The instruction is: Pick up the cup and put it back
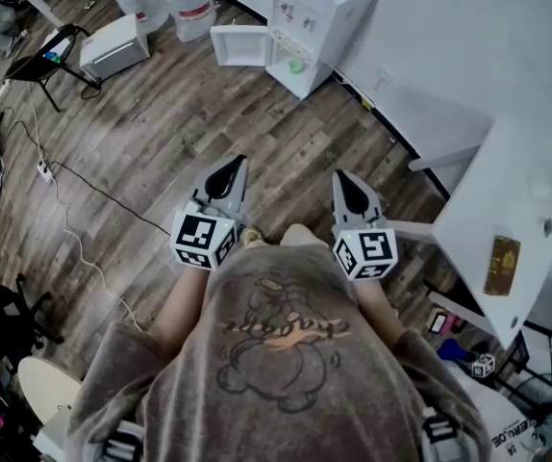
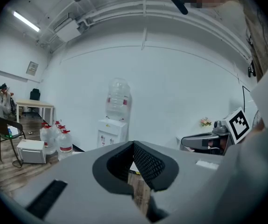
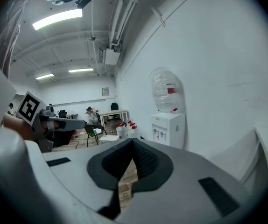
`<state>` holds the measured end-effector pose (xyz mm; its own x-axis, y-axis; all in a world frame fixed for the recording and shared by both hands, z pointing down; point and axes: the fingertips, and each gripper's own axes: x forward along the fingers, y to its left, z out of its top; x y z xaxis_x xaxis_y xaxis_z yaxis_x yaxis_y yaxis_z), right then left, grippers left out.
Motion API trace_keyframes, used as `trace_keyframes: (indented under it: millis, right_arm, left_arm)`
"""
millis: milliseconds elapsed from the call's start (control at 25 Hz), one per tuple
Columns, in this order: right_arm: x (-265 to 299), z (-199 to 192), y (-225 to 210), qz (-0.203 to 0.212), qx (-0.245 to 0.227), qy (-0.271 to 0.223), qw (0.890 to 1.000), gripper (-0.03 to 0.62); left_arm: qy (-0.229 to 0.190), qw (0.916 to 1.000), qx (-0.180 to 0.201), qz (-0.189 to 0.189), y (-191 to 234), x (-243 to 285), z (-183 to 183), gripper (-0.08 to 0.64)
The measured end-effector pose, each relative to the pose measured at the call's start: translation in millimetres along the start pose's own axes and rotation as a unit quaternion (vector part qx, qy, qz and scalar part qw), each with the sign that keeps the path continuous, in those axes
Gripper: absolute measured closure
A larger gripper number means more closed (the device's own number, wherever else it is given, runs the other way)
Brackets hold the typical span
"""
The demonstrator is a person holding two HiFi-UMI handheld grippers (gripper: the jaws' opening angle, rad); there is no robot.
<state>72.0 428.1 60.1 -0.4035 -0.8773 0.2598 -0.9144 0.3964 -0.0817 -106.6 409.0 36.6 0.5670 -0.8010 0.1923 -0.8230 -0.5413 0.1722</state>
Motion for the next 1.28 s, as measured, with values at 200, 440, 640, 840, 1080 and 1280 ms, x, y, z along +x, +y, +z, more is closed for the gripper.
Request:
trace_keyframes:
  millis: [200, 440, 640, 840, 1080, 1280]
  right_arm:
    - [13.6, -1.0, -0.8, -0.019, -0.002, 0.006, 1.000, 0.591]
    - [44.4, 1.1, -10.1, -0.024, 0.007, 0.006, 1.000, 0.591]
    - [84.0, -0.5, -22.0, -0.014, 0.013, 0.009, 1.000, 0.591]
    - [130.8, 12.5, -40.5, 0.008, 0.015, 0.006, 1.000, 0.591]
    - [189.4, 48.9, -83.4, 0.023, 0.012, 0.004, 1.000, 0.591]
    - [229.2, 67.5, -119.4, 0.035, 0.010, 0.007, 0.999, 0.591]
  left_arm:
    - [0.005, 0.9999, 0.003, -0.013, 14.0, 5.0, -1.2, 0.561]
    - [0.011, 0.9998, 0.004, -0.019, 34.5, 31.6, 1.6, 0.561]
    - [0.015, 0.9997, 0.009, -0.019, 56.9, 66.4, 6.6, 0.560]
    - [0.019, 0.9997, 0.009, -0.014, 80.6, 110.4, 19.0, 0.560]
    - [0.020, 0.9997, 0.004, -0.012, 99.3, 177.3, 46.0, 0.560]
    - [0.014, 0.9999, 0.004, -0.008, 111.0, 229.2, 67.5, 0.561]
